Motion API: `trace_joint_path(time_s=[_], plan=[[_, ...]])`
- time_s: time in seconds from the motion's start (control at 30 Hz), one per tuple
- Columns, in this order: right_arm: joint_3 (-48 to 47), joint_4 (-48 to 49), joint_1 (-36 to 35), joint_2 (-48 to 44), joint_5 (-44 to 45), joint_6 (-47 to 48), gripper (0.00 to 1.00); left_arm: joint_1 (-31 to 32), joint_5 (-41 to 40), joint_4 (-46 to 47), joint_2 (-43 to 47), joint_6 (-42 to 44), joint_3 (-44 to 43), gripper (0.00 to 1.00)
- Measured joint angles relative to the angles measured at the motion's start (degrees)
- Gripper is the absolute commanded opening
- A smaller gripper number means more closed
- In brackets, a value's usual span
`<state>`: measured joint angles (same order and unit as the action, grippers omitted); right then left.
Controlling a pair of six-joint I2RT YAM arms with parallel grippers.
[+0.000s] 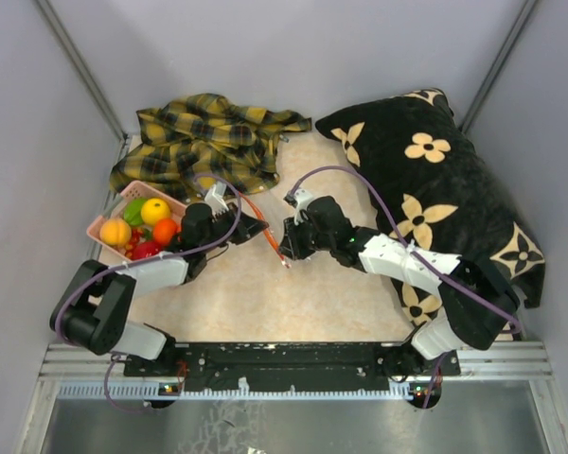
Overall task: Place the food in the zip-top bag and seal the zipper
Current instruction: Open the zipper of the food storage bag at the center of the board.
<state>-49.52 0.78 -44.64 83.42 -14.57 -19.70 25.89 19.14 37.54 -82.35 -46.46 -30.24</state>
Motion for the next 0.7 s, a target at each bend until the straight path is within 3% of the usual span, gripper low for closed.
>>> trace_joint_path(time_s=[0.1, 0.43, 0.7], plan=[[-0.17, -0.61, -0.26, 0.0, 1.92, 0.44, 0.35, 0.7, -1.6, -2.75, 0.79, 0.74, -0.17, 0.0], [-4.24, -1.46, -2.1, 0.0, 9.33, 1.68, 0.45, 3.17, -6.21, -9.42, 5.46, 2.45, -0.31, 0.0], [-4.28, 0.31, -3.21, 0.0, 9.53, 2.47, 0.54, 5.73, -10.38, -17.09, 6.51, 3.98, -4.26, 0.0]])
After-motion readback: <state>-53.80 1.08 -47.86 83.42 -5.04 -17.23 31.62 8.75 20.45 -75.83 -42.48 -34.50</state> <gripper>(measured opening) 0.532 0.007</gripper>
